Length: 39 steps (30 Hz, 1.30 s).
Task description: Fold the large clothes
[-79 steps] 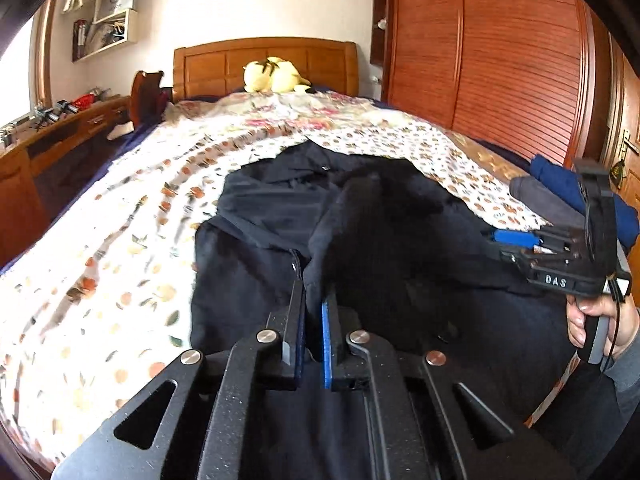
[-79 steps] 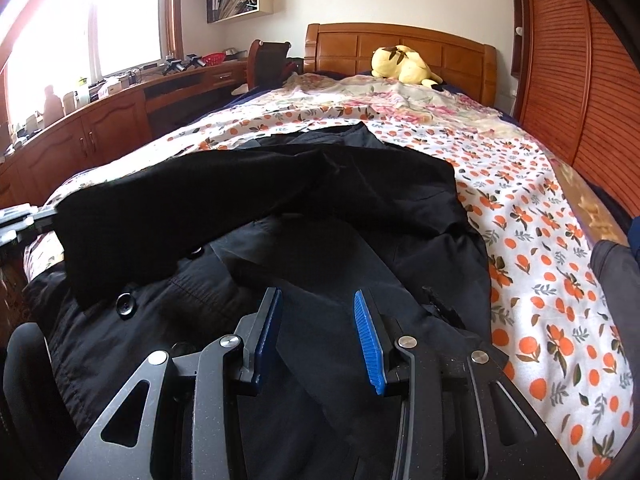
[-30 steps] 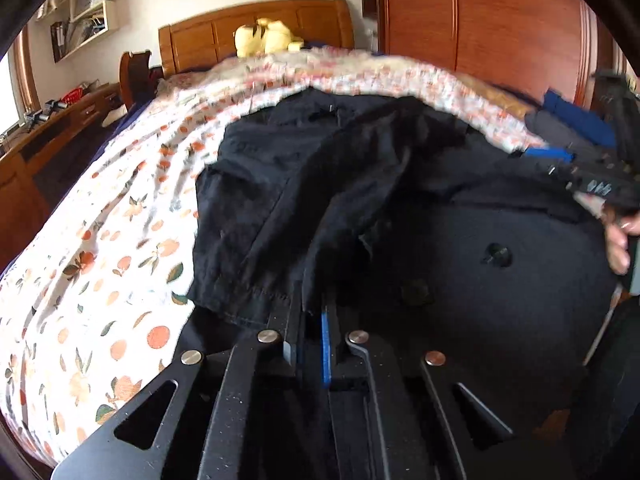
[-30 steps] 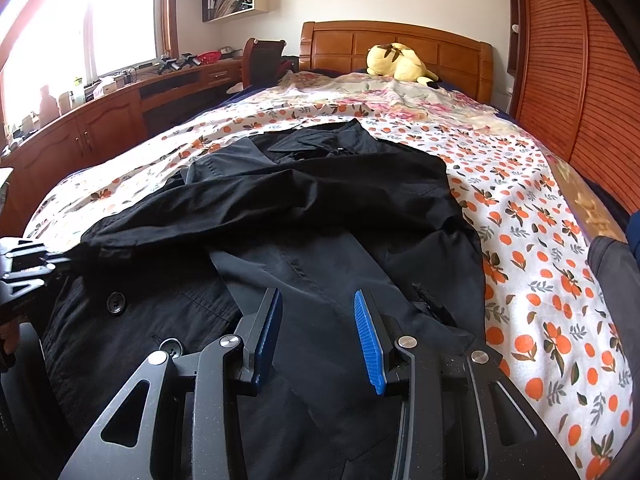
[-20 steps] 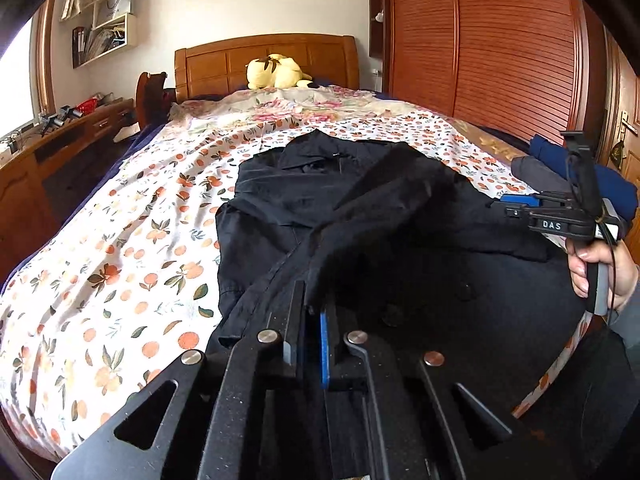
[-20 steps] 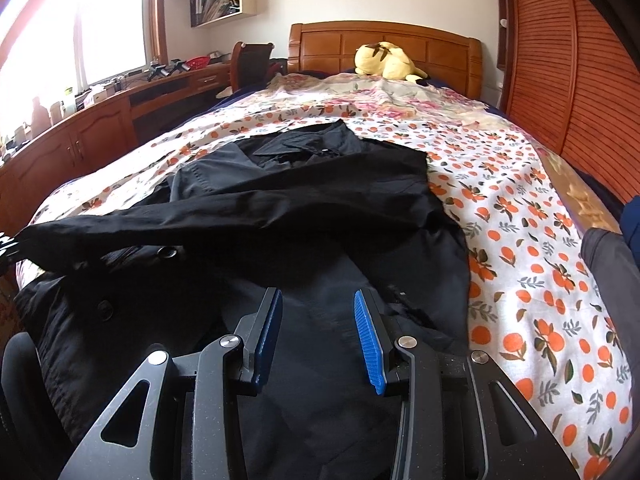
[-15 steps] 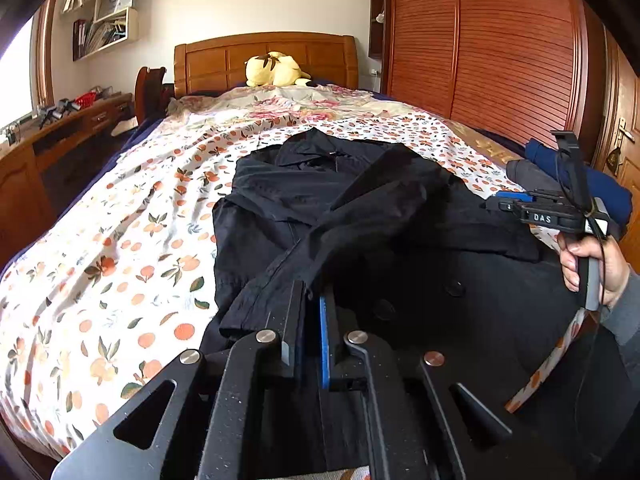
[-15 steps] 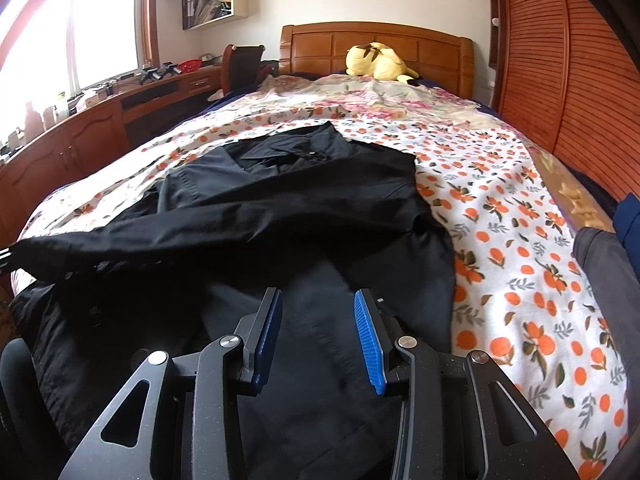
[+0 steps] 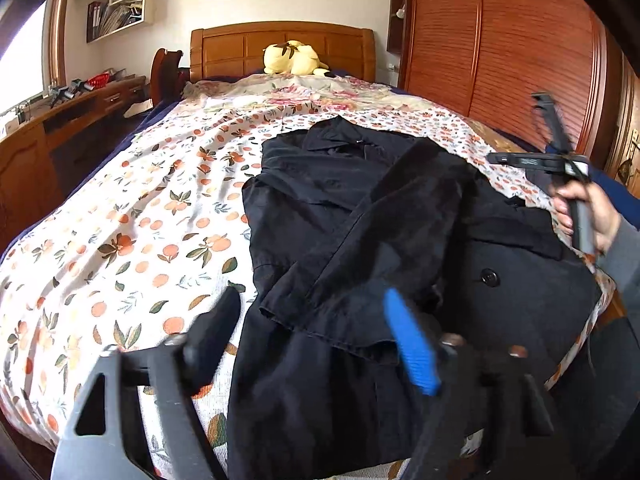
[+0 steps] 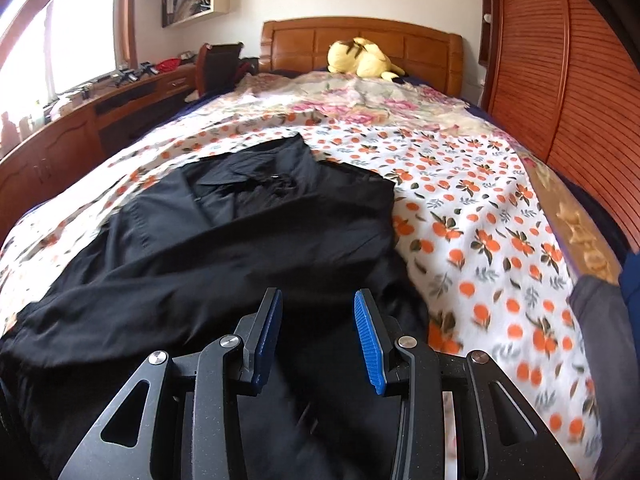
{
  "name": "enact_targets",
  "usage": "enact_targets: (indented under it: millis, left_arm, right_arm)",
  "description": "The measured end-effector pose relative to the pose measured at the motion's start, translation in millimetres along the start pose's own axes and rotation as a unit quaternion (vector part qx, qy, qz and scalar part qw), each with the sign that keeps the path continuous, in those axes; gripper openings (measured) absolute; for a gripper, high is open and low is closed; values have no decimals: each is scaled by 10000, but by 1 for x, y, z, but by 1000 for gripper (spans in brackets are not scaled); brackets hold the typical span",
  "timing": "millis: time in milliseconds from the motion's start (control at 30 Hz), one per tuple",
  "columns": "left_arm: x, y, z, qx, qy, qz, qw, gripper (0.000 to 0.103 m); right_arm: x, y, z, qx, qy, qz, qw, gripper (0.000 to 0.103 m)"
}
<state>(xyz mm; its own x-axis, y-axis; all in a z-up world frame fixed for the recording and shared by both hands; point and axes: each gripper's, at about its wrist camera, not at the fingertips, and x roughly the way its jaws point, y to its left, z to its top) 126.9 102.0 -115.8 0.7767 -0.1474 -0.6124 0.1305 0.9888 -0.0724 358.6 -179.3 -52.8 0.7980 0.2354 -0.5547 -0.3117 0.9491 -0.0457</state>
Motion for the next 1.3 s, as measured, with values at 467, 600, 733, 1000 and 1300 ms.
enact_targets:
  millis: [467, 600, 733, 1000, 1300]
  left_arm:
    - [1, 8, 5, 50, -89, 104, 9999, 78]
    - [1, 7, 5, 49, -89, 42, 9999, 78]
    - [3, 8, 5, 18, -96, 36, 9999, 78]
    - [5, 5, 3, -17, -112, -9, 9999, 78]
    - [0, 4, -3, -54, -89, 6, 9999, 78]
  right_arm:
    - [101, 2, 31, -76, 1102, 274, 9935, 39]
    - [119, -11, 18, -69, 1300, 27, 9915, 39]
    - [107, -11, 27, 182, 1038, 34, 9944, 39]
    - [55, 39, 38, -354, 520, 429, 9971, 39]
    - [65, 117, 7, -924, 788, 1171, 9857, 39]
